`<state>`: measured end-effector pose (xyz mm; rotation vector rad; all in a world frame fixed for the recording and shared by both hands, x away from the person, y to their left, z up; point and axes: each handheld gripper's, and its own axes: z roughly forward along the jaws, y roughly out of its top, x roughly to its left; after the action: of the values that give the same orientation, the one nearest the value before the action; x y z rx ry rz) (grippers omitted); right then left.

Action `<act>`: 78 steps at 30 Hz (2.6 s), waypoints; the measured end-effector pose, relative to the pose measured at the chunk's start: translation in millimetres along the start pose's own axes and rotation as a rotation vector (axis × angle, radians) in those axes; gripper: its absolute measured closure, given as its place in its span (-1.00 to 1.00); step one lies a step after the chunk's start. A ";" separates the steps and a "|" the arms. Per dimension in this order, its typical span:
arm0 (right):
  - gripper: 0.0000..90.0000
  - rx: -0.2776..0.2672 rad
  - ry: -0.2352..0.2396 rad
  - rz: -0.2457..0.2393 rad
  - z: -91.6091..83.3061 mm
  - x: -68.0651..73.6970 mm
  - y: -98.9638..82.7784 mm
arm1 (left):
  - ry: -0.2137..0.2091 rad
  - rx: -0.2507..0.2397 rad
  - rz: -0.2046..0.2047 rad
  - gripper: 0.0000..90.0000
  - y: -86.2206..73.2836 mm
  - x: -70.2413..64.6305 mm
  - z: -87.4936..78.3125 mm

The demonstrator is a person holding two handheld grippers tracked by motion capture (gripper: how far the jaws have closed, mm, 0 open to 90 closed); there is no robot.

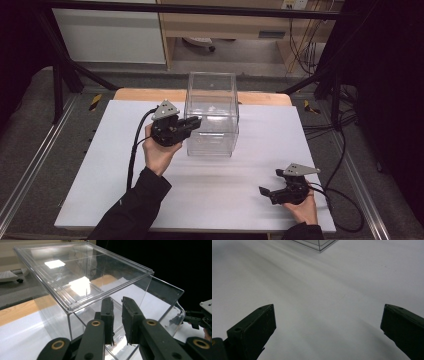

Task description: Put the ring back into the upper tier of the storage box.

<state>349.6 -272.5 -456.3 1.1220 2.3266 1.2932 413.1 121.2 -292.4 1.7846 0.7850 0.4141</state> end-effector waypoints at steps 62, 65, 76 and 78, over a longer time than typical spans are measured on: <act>-0.99 -0.001 -0.003 0.007 0.0 0.2 0.1 | 0.074 0.209 0.065 -0.86 -140.6 47.2 -63.2; -0.99 -0.004 -0.005 0.007 0.0 0.3 0.0 | 0.085 0.224 0.058 -0.86 -149.7 51.9 -67.7; -0.99 0.002 -0.004 0.008 0.2 0.2 0.0 | 0.117 0.242 0.021 -0.86 -176.9 69.3 -91.2; -0.99 0.001 -0.002 0.008 0.4 0.2 -0.1 | 0.118 0.243 0.011 -0.86 -180.4 71.0 -94.1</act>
<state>349.7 -272.2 -456.6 1.1330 2.3238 1.2926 350.2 270.4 -434.6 2.0048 0.9413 0.4496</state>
